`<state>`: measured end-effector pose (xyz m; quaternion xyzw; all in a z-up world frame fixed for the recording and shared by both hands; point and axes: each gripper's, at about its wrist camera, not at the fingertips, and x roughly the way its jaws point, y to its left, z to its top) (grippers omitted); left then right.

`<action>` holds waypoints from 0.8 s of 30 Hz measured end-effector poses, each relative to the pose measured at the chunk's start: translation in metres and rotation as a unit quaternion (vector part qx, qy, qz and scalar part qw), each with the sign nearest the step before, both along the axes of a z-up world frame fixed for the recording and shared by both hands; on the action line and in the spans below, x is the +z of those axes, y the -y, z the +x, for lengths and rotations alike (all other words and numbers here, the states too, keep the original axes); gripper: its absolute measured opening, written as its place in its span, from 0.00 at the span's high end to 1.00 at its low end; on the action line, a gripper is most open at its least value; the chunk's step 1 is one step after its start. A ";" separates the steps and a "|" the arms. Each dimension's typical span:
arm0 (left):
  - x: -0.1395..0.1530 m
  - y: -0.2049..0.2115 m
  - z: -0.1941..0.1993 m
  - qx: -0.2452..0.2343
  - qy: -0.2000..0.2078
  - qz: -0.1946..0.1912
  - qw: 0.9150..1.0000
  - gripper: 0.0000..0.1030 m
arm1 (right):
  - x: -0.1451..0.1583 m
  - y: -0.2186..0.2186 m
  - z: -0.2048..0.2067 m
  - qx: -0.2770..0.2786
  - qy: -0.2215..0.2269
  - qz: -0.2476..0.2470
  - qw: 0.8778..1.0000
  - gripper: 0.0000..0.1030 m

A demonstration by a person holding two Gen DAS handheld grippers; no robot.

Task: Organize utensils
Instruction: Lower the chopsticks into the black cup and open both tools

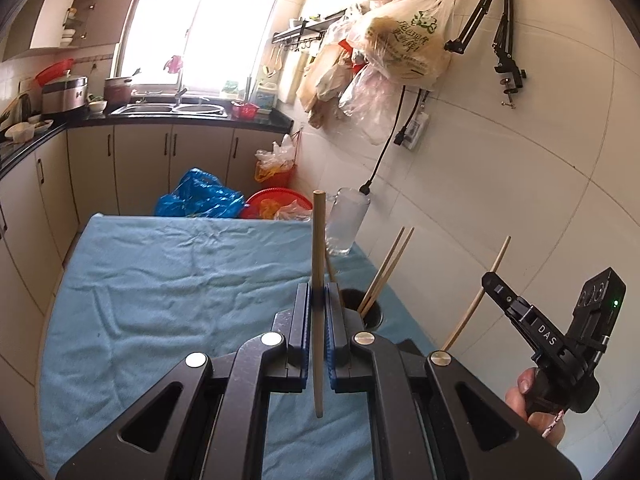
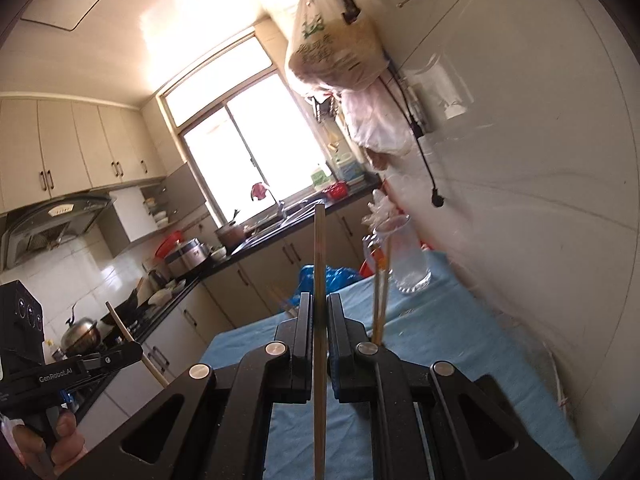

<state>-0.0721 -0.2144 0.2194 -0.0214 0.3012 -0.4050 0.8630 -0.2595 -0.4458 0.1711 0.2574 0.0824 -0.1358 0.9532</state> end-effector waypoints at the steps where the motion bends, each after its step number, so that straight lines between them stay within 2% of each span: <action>1: 0.003 0.005 0.002 -0.001 0.002 -0.001 1.000 0.94 | 0.002 0.004 0.000 -0.003 0.002 0.001 1.000 0.93; 13: 0.034 0.069 0.034 -0.009 0.021 -0.026 0.999 0.94 | 0.028 0.048 0.028 -0.039 0.025 -0.005 0.999 0.93; 19: 0.028 0.093 0.053 -0.009 0.011 -0.036 0.999 0.94 | 0.032 0.068 0.052 -0.054 0.031 -0.002 0.998 0.93; 24: 0.014 0.109 0.066 -0.009 0.006 -0.034 0.999 0.94 | 0.022 0.083 0.073 -0.062 0.018 0.002 0.998 0.93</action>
